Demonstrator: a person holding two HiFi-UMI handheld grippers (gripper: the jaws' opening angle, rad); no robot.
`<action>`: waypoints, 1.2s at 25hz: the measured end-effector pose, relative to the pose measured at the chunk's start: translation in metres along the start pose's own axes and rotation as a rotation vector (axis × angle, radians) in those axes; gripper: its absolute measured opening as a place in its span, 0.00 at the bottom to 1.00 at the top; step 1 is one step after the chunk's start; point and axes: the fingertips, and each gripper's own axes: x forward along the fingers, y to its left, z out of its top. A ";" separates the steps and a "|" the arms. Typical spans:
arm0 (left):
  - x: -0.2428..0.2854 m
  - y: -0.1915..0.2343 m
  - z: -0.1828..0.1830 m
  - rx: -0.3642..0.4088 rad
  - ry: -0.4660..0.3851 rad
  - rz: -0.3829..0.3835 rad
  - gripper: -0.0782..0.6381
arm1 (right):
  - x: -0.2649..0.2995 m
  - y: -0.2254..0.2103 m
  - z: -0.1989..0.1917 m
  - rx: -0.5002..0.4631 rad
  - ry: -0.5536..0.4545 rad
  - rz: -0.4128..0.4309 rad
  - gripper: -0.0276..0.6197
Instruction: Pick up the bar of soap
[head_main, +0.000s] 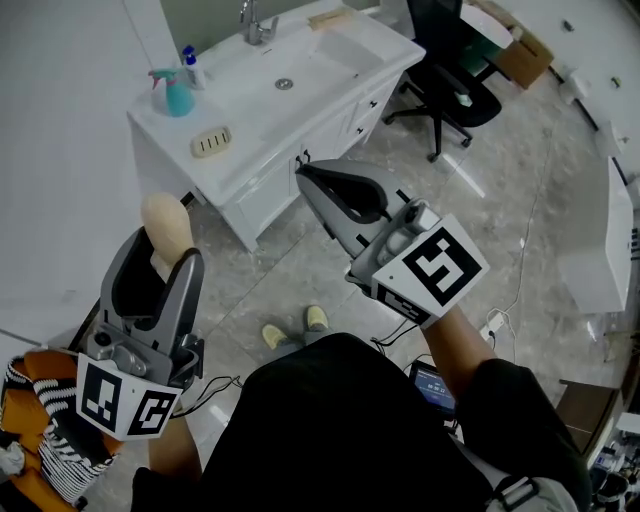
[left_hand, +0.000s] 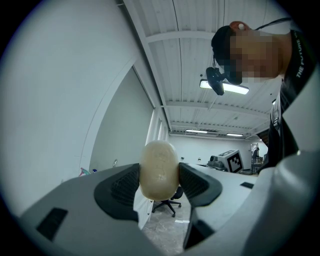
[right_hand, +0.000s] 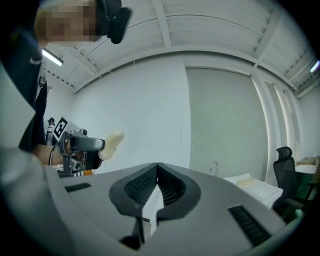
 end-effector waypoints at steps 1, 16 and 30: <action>0.004 -0.002 0.000 -0.002 -0.001 0.000 0.48 | -0.004 -0.006 0.002 0.004 -0.005 -0.011 0.05; 0.029 -0.008 0.000 -0.006 -0.004 -0.015 0.48 | -0.034 -0.049 0.011 -0.032 -0.015 -0.097 0.05; 0.030 0.001 0.003 -0.001 -0.016 -0.008 0.48 | -0.019 -0.042 0.015 -0.056 -0.017 -0.063 0.05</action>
